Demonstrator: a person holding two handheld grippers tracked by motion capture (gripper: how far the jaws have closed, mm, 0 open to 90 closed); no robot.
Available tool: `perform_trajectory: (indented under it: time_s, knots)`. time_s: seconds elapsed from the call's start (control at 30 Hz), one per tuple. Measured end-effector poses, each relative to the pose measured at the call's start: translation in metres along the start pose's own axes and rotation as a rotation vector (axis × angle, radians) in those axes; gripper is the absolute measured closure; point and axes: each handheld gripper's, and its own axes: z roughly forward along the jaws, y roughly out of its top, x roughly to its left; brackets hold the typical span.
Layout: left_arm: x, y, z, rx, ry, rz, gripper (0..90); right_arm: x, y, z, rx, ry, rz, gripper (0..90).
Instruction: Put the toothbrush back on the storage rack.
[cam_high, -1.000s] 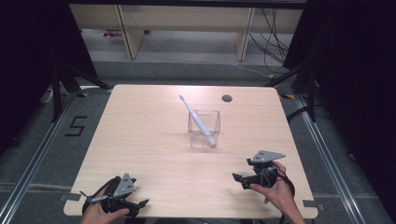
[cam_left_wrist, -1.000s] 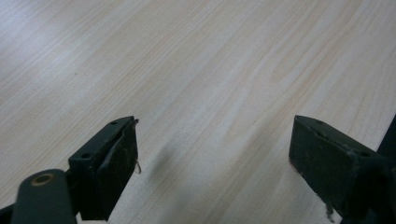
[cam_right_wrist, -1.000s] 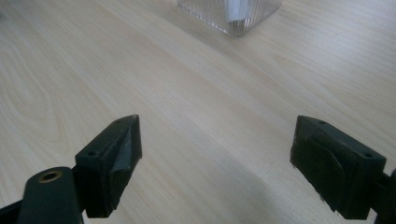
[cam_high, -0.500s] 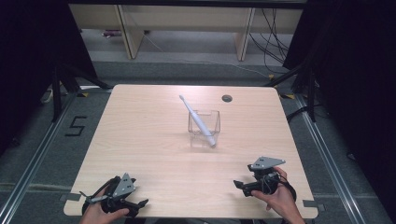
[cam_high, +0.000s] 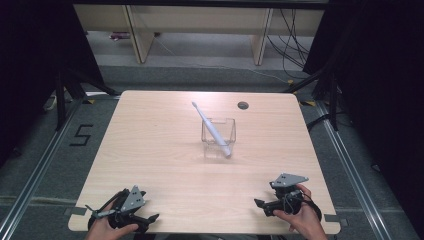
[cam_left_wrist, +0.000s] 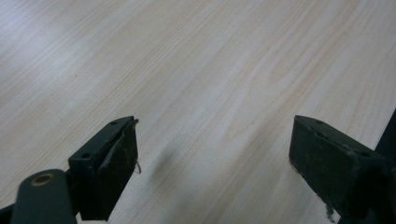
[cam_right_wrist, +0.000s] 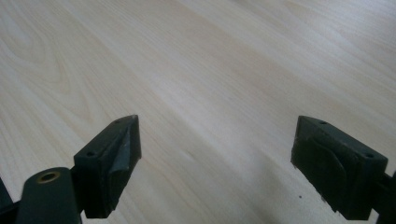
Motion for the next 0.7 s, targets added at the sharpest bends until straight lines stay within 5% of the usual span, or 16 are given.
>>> perform_trajectory:
  time_s: [0.7]
  knots:
    - [0.0006, 0.0006, 0.0000, 0.000, -0.004, 0.020, 15.2, 0.0031, -0.0064, -0.0010, 0.013, -0.008, -0.059, 16.7]
